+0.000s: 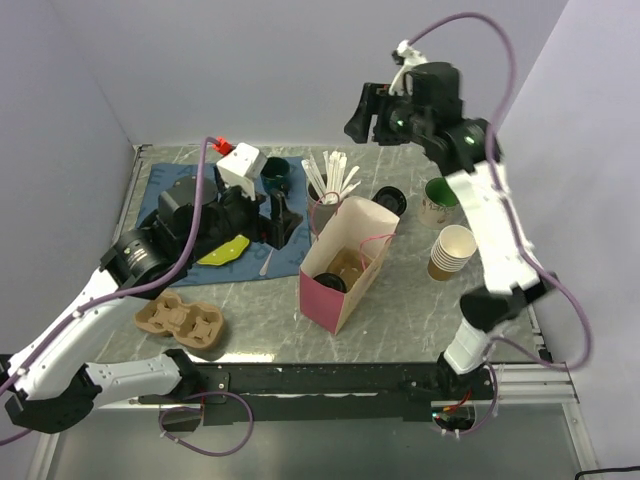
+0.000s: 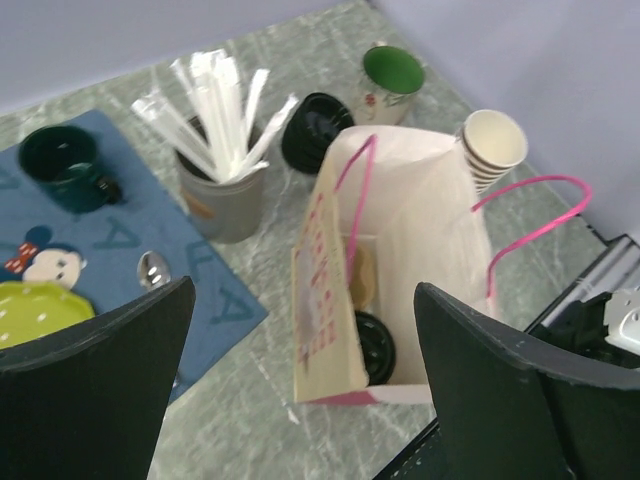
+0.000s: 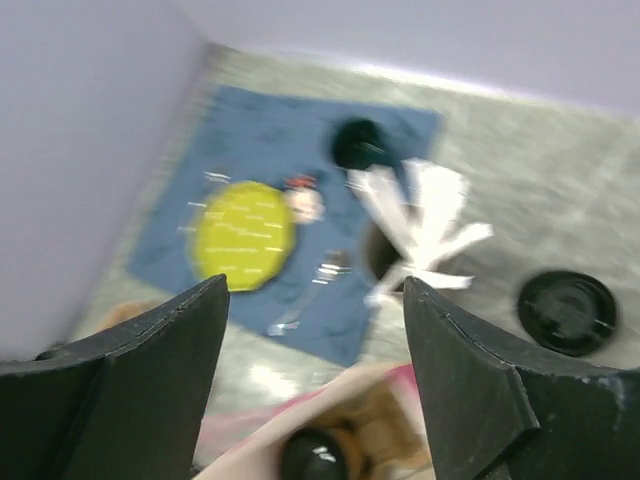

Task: Pack the takeout coffee

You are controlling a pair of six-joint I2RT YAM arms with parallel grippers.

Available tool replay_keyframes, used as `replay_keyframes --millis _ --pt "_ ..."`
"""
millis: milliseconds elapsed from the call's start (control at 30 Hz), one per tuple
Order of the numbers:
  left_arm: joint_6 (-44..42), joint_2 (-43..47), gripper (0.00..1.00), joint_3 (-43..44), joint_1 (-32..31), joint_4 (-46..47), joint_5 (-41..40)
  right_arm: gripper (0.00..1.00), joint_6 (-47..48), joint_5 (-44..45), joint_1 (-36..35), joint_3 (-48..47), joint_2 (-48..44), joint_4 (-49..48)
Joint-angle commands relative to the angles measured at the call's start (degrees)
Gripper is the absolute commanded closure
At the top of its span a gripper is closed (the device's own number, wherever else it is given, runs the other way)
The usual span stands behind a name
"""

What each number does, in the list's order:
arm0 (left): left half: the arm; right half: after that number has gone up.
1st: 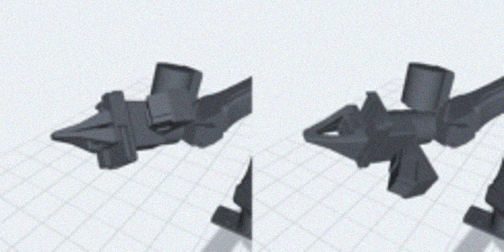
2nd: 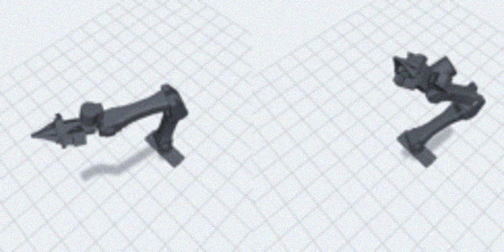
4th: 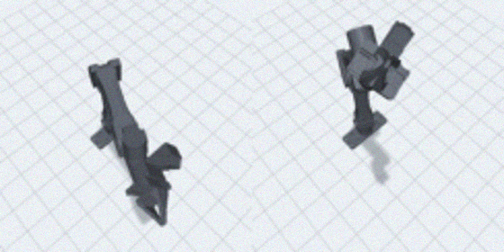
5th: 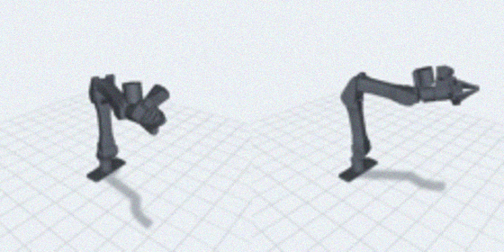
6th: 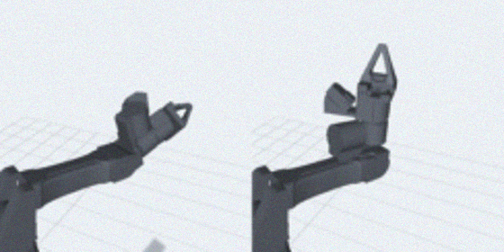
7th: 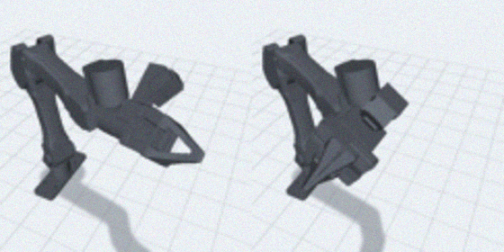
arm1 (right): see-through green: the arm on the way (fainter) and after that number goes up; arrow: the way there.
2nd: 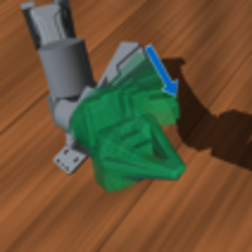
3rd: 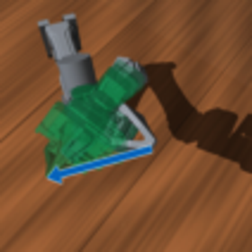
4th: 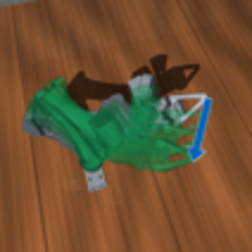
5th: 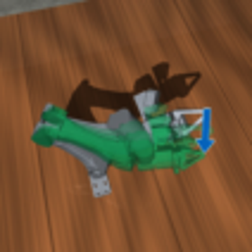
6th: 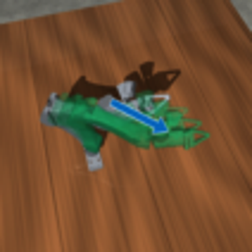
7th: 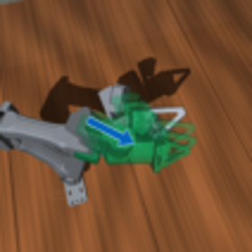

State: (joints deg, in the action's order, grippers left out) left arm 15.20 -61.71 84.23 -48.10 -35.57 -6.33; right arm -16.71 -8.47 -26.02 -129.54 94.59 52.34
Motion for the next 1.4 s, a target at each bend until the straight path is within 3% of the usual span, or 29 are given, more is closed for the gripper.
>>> replay_keyframes --millis 0,300,833,933,1233,1367 --pt "1.0 2.6 0.03 -0.3 -0.1 -3.5 -5.5 0.27 1.3 -0.6 4.8 -0.5 7.4 -0.6" --pt "11.9 3.2 0.03 -4.7 0.8 -4.2 -10.4 0.43 -1.0 -12.3 8.4 1.0 19.7 -7.7" --pt "12.9 -2.9 0.03 -0.8 1.5 -3.3 -14.1 0.51 -0.8 -13.3 9.1 0.7 27.1 -9.9" --pt "13.3 -2.7 0.03 -1.3 1.5 -3.2 -14.8 0.56 -0.4 -13.3 9.4 1.2 27.0 -9.6" --pt "14.3 -3.1 0.03 -1.3 1.6 -3.4 -15.1 0.93 -0.3 -14.4 10.6 2.4 24.5 -10.0" --pt "14.9 -3.0 0.03 -2.2 1.6 -2.9 -14.6 1.00 -0.4 -16.6 10.8 2.7 23.3 -11.4"
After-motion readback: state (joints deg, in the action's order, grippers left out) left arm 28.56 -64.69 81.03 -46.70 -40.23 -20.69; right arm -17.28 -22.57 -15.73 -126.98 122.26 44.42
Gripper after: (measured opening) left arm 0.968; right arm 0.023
